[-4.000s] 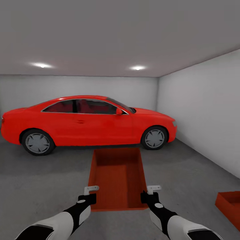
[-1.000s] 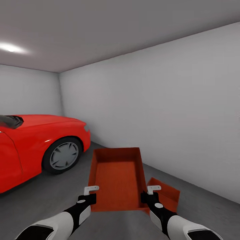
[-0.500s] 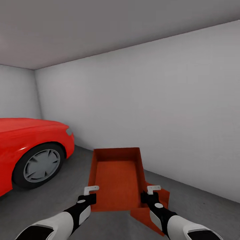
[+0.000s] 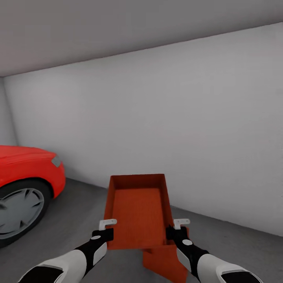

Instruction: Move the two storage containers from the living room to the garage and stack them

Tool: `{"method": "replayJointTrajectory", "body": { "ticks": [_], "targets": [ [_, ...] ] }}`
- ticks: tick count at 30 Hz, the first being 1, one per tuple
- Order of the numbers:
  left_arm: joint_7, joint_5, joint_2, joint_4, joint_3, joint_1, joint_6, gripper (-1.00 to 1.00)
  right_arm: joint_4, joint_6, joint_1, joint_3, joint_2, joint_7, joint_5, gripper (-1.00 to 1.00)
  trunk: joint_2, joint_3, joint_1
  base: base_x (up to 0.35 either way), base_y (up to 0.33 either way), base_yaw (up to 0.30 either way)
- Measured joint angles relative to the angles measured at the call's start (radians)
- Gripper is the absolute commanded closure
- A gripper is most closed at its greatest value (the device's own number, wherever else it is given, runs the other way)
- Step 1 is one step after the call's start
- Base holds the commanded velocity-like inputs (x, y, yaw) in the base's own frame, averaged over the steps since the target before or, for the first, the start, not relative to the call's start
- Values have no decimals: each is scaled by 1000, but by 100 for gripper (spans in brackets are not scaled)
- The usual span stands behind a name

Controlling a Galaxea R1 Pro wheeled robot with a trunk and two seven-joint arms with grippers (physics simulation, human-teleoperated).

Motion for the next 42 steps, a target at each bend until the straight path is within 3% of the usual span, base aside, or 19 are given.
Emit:
{"method": "replayJointTrajectory", "body": {
  "ticks": [31,42],
  "targets": [
    [0,-2,0,0,1,0,1,100,0,1,0,0,0,1,0,100,0,0,0,320,136,-281],
    [0,-2,-1,0,1,0,-1,100,0,-2,0,-1,-1,1,1,100,0,0,1,102,69,-281]
  ]
}}
